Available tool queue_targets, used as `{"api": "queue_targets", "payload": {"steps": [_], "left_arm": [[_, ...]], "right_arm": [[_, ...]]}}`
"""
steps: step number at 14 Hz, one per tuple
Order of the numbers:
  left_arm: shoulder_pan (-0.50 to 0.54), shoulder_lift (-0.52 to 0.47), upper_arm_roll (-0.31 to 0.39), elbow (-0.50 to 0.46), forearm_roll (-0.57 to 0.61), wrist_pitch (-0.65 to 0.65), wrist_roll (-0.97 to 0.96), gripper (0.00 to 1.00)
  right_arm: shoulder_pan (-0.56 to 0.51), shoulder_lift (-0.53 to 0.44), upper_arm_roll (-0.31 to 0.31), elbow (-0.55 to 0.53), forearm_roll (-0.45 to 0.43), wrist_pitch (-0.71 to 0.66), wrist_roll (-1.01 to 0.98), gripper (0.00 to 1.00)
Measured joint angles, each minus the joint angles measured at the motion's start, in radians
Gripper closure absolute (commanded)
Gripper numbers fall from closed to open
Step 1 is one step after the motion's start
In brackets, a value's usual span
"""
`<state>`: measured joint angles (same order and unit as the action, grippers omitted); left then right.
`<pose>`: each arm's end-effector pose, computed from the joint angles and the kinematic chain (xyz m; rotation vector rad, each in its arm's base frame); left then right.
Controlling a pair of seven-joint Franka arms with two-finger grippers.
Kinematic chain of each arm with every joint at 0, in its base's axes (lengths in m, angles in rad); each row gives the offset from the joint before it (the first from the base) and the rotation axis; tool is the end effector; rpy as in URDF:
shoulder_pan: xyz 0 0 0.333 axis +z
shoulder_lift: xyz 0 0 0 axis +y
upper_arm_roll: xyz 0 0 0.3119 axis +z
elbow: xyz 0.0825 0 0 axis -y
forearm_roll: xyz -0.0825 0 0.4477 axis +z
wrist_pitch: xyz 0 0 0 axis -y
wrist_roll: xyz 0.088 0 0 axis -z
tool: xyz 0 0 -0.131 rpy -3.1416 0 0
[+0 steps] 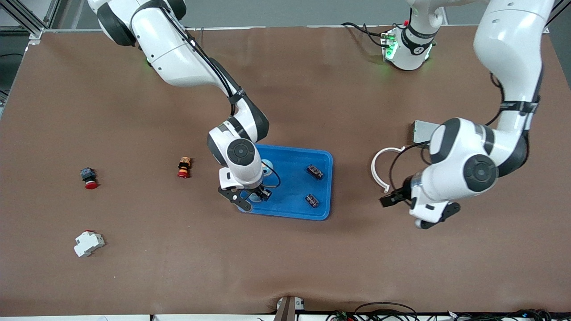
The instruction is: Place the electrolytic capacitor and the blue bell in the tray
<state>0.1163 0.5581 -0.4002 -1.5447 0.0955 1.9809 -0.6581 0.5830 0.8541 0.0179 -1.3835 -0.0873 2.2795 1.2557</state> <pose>0.7171 -0.1688 0.2836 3.0054 0.5769 -0.1919 0.6514 0.4394 0.1366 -2.9956 0.9361 -0.1076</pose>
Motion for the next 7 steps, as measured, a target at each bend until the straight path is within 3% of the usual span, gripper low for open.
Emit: {"api": "queue_targets", "payload": {"steps": [3, 4, 5, 7], "left_arm": [[0.095, -0.068, -0.002, -0.197, 0.075, 0.211, 0.124, 0.0], [0.126, -0.085, -0.002, -0.283, 0.115, 0.327, 0.136, 0.0], [0.158, -0.094, -0.002, -0.36, 0.152, 0.419, 0.149, 0.0], [0.219, -0.099, -0.002, -0.447, 0.199, 0.505, 0.189, 0.0]], "right_arm": [[0.006, 0.008, 0.0, 0.008, -0.004, 0.001, 0.017, 1.0], [0.009, 0.01, 0.0, 0.011, -0.004, 0.001, 0.02, 0.85], [0.012, 0.011, 0.0, 0.013, -0.006, 0.001, 0.022, 0.01], [0.013, 0.012, 0.0, 0.013, -0.01, 0.0, 0.025, 0.0]]}}
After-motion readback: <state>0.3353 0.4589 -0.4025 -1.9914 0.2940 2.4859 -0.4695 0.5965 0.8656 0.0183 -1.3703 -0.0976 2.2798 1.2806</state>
